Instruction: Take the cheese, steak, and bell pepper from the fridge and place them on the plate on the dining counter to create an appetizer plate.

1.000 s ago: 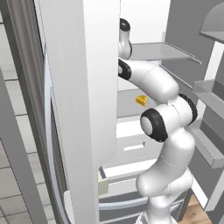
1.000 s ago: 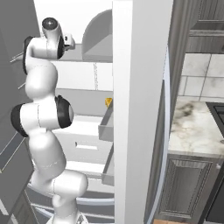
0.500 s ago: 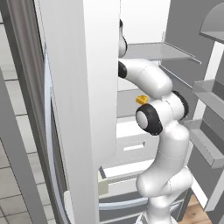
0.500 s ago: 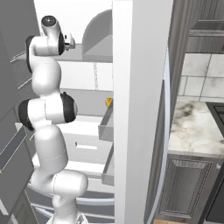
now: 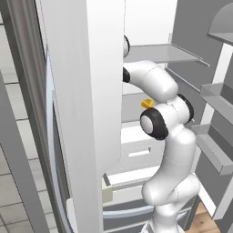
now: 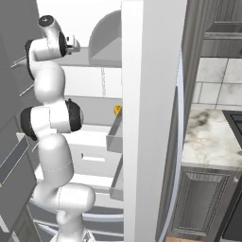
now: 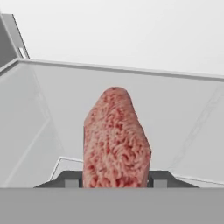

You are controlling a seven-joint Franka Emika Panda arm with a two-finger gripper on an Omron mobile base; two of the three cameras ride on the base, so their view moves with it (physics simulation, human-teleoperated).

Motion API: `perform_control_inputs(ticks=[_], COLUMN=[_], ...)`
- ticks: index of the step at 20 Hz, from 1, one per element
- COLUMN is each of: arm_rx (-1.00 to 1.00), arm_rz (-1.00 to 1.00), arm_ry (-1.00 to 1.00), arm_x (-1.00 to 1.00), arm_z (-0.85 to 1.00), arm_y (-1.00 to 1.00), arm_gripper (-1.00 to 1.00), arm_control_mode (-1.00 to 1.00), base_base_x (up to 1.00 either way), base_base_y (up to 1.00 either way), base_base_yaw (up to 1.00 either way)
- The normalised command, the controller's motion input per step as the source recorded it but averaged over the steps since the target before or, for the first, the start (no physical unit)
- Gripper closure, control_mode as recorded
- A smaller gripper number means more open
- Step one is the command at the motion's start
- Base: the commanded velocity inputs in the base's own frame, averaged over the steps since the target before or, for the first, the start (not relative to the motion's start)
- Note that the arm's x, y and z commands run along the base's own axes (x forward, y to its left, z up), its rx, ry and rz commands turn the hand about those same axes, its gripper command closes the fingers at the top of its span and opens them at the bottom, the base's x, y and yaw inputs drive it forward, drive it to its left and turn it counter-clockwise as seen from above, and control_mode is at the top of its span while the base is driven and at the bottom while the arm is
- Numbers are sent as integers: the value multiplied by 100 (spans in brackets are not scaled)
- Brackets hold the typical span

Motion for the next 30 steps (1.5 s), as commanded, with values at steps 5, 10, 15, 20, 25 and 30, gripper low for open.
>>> perform_control_inputs(ticks=[5,10,15,20,25,30], arm_rx=[0,0,0,5,7,7], arm_rz=[-6,-4,-2,0,0,0], arm_ry=[-2,-3,-4,-8,-5,-4], arm_x=[-85,-97,-96,-100,-100,-100], arm_z=[-11,-18,-32,-4,2,0], arm_y=[-40,-27,0,-24,-47,-44], arm_gripper=[100,100,100,100,100,100], arm_control_mode=[-100,-100,-100,-100,-100,-100], base_base_x=[0,0,0,0,0,0], base_base_y=[0,0,0,0,0,0], base_base_yaw=[0,0,0,0,0,0])
